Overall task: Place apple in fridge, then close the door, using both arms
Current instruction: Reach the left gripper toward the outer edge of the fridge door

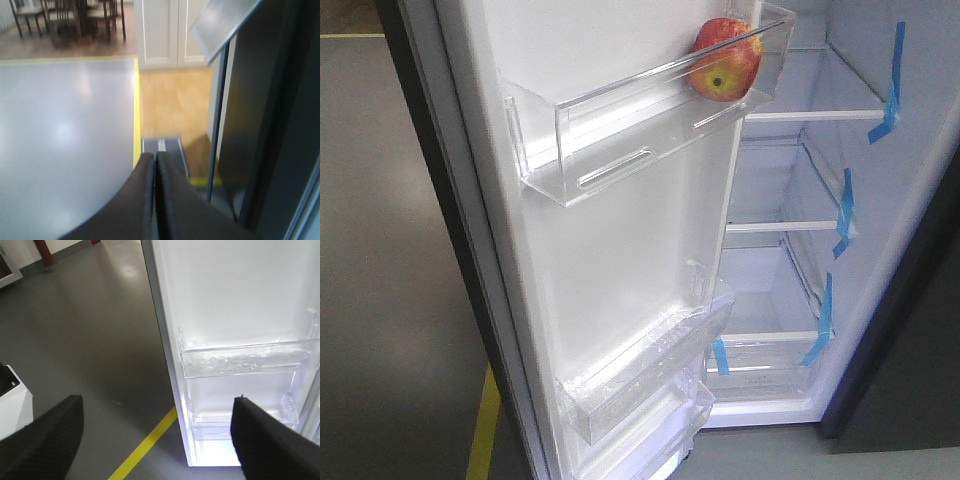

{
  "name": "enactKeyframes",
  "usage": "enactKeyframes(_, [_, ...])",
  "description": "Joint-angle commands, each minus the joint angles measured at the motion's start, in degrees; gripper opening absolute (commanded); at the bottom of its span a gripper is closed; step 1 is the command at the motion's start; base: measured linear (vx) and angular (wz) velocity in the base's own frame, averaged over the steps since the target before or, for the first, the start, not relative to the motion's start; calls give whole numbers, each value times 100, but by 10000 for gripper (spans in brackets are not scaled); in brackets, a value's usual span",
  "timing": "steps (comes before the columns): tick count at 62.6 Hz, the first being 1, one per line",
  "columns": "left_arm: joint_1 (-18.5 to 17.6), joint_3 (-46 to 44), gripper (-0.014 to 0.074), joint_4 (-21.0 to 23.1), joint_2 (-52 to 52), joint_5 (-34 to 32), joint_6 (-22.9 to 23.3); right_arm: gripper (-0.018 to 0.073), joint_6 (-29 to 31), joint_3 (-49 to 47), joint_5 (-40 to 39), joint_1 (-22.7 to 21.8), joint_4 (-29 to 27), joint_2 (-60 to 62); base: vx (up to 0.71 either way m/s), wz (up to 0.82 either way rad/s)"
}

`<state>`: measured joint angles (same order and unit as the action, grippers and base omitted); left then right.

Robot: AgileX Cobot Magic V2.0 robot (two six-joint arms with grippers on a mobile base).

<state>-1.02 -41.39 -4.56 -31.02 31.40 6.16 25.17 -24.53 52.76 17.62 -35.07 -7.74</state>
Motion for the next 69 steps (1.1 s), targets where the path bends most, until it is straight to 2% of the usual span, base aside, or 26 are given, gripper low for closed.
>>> enactKeyframes(1, [-13, -350, -6, -31, -612, 24, 18, 576, 19, -145, -288, -1, -158, -70, 0, 0])
enactKeyframes(23, [-13, -341, -6, -25, -2208, 168, 18, 576, 19, -145, -288, -1, -158, -70, 0, 0])
enactKeyframes(41, [-13, -395, -6, 12, -3021, -249, 19, 576, 19, -145, -288, -1, -158, -70, 0, 0])
enactKeyframes(60, [-13, -1513, -6, 104, -4475, 373, -149, 576, 19, -145, -288, -1, -158, -70, 0, 0])
enactKeyframes(69, [-9, -2195, -6, 686, -5295, 584, -748, 576, 20, -145, -276, -1, -158, -70, 0, 0])
